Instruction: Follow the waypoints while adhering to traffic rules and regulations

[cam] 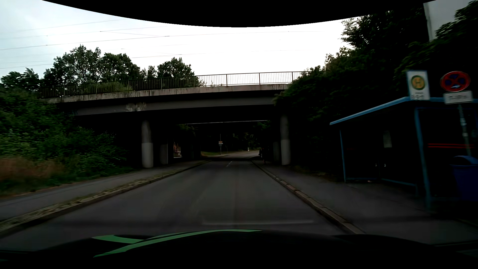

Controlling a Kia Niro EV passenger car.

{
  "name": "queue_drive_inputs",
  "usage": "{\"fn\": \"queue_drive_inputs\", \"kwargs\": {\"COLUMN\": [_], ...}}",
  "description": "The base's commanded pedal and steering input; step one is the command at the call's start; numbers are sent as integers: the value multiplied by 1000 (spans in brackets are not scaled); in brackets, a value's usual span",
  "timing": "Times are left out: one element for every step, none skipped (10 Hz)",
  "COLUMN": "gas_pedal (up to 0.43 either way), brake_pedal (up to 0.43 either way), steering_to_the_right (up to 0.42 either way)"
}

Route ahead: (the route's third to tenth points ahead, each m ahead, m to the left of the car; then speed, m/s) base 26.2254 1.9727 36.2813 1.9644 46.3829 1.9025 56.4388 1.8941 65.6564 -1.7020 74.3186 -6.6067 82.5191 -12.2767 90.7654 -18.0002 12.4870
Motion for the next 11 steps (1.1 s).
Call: {"fn": "queue_drive_inputs", "kwargs": {"gas_pedal": [138,138,118,98,98,98,98,98,98,98,98], "brake_pedal": [0,0,0,0,0,0,0,0,0,0,0], "steering_to_the_right": [-5,-5,-5,-5,-5,-5,-5,-5,-5,-4,-4]}}
